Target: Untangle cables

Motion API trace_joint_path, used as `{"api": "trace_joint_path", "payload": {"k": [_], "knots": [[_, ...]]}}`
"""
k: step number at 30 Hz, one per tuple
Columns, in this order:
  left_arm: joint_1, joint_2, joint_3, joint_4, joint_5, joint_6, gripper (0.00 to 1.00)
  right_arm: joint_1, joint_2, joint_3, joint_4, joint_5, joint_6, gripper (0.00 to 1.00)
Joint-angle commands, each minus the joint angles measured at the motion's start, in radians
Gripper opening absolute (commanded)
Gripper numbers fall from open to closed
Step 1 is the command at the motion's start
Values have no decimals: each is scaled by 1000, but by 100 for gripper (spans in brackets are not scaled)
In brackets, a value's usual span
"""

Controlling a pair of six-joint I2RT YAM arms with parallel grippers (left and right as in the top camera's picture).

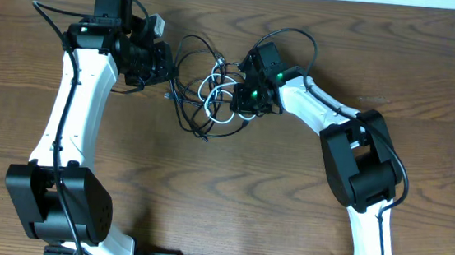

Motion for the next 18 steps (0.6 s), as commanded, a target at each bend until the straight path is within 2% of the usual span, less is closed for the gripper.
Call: {"api": "trace_joint_path", "payload": {"k": [1,4,10,18], "knots": [[-2,0,20,0,16,14,8,1,29,10,-10,10,18,1],[-2,0,20,0,12,14,8,-30,-16,25,-19,-59,-51,1],[-2,0,20,-6,-64,14,8,-128,-230,50,-27,-187,-149,1],[-2,0,-14,14,-317,14,8,-348,-490,116,-31,-391,-152,1]]}}
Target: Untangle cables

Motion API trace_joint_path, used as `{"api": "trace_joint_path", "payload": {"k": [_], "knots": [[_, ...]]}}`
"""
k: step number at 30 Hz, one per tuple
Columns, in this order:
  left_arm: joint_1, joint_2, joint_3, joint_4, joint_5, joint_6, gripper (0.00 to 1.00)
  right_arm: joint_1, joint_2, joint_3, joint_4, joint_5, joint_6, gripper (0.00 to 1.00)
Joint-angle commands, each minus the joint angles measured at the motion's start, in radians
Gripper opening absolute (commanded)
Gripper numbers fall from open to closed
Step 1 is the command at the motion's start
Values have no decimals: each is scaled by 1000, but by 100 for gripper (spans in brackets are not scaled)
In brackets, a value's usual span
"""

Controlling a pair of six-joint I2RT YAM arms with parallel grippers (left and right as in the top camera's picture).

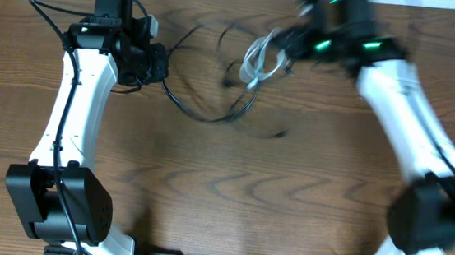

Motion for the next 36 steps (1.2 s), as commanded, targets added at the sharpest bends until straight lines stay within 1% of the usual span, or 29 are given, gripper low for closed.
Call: {"api": "trace_joint_path", "payload": {"k": [1,6,13,16,22,25,27,28,30,31,32,33,35,36], "knots": [[-2,1,-24,15,-167,14,8,-86,-94,36,-12,-141,-21,1],[-2,19,-76,48,-183,14,8,-159,-162,49,-74,-139,-14,1],[-3,100,-84,51,-182,14,8,-165,-163,55,-92,-113,-13,1],[-3,135,-84,51,-181,14,8,-167,-163,81,-110,-63,-14,1],[-3,182,-84,55,-181,14,10,-180,-163,184,-217,30,-46,1],[-3,200,-84,55,-179,14,17,-181,-163,247,-275,84,-77,1],[-3,204,-84,55,-179,15,30,-177,-163,276,-320,124,-94,1],[-3,204,-84,58,-179,19,40,-169,-163,280,-347,151,-94,1],[-3,203,-82,64,-170,34,49,-157,-157,277,-377,174,-102,1],[-3,201,-79,66,-161,37,51,-148,-152,272,-393,188,-105,2],[-2,199,-74,66,-145,40,53,-139,-143,264,-404,204,-105,4],[-3,194,-69,66,-125,40,54,-127,-133,254,-415,220,-110,10],[-3,175,-57,70,-63,40,56,-104,-110,233,-431,249,-120,26],[-3,163,-55,78,-28,40,56,-92,-97,225,-443,264,-120,32]]}}
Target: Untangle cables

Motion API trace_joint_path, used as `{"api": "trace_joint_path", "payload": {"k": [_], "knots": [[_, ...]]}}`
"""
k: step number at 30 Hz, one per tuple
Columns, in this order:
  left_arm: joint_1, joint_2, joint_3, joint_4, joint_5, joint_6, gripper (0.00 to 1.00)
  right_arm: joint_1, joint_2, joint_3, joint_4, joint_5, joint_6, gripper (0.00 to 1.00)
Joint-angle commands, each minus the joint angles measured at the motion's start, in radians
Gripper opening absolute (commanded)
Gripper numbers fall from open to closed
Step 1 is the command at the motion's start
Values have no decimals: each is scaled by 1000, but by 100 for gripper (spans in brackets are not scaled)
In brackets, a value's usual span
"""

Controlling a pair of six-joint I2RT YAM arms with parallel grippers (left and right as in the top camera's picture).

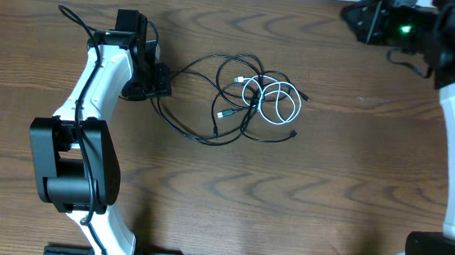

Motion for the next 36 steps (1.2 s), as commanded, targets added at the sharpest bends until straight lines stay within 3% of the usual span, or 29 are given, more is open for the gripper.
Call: {"api": "trace_joint_path", "payload": {"k": [1,5,8,18,32,36], "knots": [[-2,-41,25,18,141,16,57,52,68,-39,-33,93,-24,38],[-26,-83,25,58,289,9,66,112,161,-42,-82,151,-24,54],[-55,-87,25,70,306,-41,66,153,245,-42,-98,172,-15,57],[-91,-87,27,115,306,-167,66,221,497,-42,-101,179,85,57],[-98,-95,36,116,307,-169,67,297,667,-42,46,189,160,58],[-121,-95,36,116,307,-169,66,302,676,-42,64,224,161,50]]}}
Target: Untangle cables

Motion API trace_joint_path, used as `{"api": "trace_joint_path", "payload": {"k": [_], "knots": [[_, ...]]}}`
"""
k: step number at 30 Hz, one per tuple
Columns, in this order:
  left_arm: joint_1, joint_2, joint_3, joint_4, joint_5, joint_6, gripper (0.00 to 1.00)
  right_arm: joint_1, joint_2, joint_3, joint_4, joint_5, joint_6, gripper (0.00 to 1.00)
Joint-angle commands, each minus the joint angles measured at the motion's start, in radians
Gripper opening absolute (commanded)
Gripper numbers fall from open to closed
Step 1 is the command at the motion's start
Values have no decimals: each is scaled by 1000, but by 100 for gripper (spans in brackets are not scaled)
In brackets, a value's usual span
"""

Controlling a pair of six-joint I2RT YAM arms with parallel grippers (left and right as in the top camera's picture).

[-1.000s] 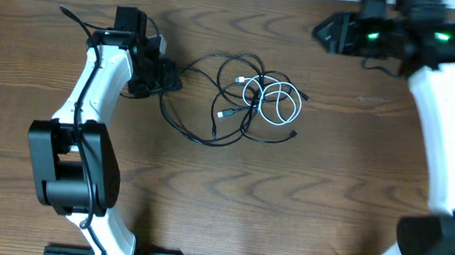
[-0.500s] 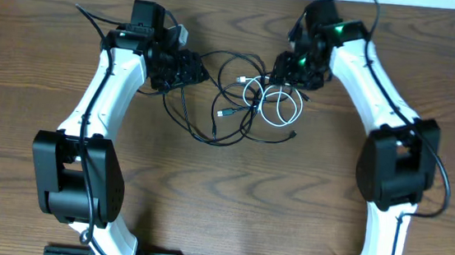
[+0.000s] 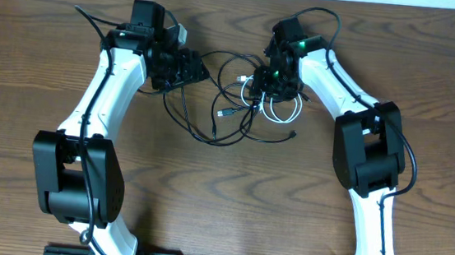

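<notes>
A tangle of black cables (image 3: 227, 115) lies on the table's far middle, with a white cable coil (image 3: 283, 109) caught in its right side. My left gripper (image 3: 198, 67) is at the tangle's upper left edge. A black strand runs out from its tip, so it looks shut on that strand. My right gripper (image 3: 266, 85) points down onto the tangle's upper right, just over the white coil and a small plug (image 3: 242, 80). The overhead view does not show how its jaws stand.
The brown wooden table (image 3: 230, 194) carries only the cables. The light far wall edge runs close behind both grippers. Both white arms reach in from the near corners, and a black rail lies along the front edge.
My right arm has come back from the far right corner down onto the tangle's upper right. My left gripper has shifted right, toward the tangle, and the strand at its tip has moved with it.
Both grippers were first at the tangle, left and right. Then the right one held the white coil lifted toward the far edge while the left kept a black strand. Afterwards the cables lay spread on the table with the right arm away. Now both are at the tangle again.
</notes>
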Motion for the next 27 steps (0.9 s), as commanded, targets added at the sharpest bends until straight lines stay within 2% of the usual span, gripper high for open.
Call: {"api": "trace_joint_path", "payload": {"k": [1,8,14,15,19,24,27], "knots": [[-29,-21,32,1,12,-4,66,5,18,-3,5,49,23,45],[-57,-20,32,2,12,-5,67,6,8,-1,-23,94,-22,1],[-57,-19,32,1,13,-10,67,-17,-82,19,-78,47,-138,1],[-57,-19,32,1,13,-13,71,-20,-110,19,-85,34,-153,1],[-57,-19,32,1,13,-13,75,-31,-240,19,-98,4,-203,1],[-61,-19,32,9,13,-13,83,-42,-391,19,-95,-16,-203,1],[-73,-19,32,23,14,-13,85,-44,-439,19,-106,-32,-202,1]]}}
